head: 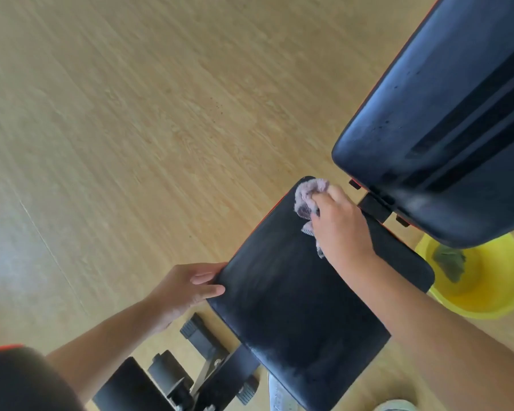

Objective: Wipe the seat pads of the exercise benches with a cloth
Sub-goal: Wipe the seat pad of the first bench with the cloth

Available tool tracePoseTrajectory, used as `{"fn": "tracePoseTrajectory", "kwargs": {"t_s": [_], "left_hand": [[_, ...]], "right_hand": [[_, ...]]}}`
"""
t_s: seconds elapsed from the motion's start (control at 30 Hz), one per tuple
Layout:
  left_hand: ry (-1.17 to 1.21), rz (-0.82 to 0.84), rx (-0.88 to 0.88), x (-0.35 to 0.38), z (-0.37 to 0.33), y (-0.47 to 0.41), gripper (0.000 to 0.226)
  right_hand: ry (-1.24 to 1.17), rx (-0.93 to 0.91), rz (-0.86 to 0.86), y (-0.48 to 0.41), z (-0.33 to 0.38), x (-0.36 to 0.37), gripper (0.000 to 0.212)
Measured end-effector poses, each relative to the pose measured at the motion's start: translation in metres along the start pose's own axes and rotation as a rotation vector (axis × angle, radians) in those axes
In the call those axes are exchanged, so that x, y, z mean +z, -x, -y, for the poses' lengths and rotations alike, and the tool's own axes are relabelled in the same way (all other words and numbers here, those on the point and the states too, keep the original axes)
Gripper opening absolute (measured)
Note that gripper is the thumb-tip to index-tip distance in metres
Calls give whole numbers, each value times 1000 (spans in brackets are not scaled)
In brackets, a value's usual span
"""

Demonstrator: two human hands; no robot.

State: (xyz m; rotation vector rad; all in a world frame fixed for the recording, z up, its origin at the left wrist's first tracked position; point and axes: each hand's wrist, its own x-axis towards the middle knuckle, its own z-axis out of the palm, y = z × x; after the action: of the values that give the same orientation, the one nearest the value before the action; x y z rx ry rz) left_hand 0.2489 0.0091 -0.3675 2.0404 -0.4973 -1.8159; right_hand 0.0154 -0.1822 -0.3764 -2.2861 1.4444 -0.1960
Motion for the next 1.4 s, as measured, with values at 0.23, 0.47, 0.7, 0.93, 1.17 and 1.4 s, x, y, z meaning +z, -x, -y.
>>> {"fn": "tracePoseTrajectory", "kwargs": {"t_s": [0.23,0.47,0.7,0.93,1.17,1.4], "left_hand": [[-149,-88,7,6,-10,-1,41],[-233,-128,13,9,-13,-5,41],[-316,-144,-23,3,-11,-16,41],[-311,-167,-38,1,-4,-21,45],[-330,-201,-6,3,1,-21,43],[-345,-203,19,3,0,-19,43]], "right_hand": [[-50,-455,293,101,79,40,46],[113,-217,252,88,-54,-37,38],[-61,7,44,56,38,40,22],[252,-731,232,214,-36,10,31],[-27,200,-60,101,-26,-1,33],[34,-315,280,268,5,34,44]]}}
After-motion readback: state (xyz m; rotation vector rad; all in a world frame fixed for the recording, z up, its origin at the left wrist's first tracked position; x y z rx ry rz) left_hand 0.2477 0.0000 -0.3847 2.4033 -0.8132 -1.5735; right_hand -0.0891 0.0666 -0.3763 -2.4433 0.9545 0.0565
